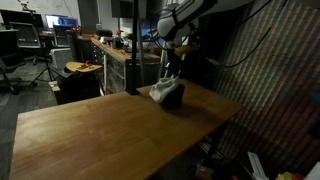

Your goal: Put the towel in the black holder

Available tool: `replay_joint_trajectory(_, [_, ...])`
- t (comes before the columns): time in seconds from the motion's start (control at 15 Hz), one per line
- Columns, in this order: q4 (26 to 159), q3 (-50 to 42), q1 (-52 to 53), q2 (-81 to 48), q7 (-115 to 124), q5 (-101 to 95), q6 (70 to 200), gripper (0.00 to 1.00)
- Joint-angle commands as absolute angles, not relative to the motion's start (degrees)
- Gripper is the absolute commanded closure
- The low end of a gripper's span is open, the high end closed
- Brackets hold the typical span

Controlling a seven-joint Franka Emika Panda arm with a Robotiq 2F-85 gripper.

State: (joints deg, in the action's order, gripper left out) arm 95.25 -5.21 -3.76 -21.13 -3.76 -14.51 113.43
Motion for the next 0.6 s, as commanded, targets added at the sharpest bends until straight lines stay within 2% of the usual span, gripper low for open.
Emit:
replay_joint_trajectory(0.0, [94.85,-4.25,-4.0,-22.26,-4.39,-12.59,114.09,0.97])
replay_joint_trajectory(0.53, [88.55,-4.82,-5.55,-29.82,-4.21,-10.59,114.4,0.97])
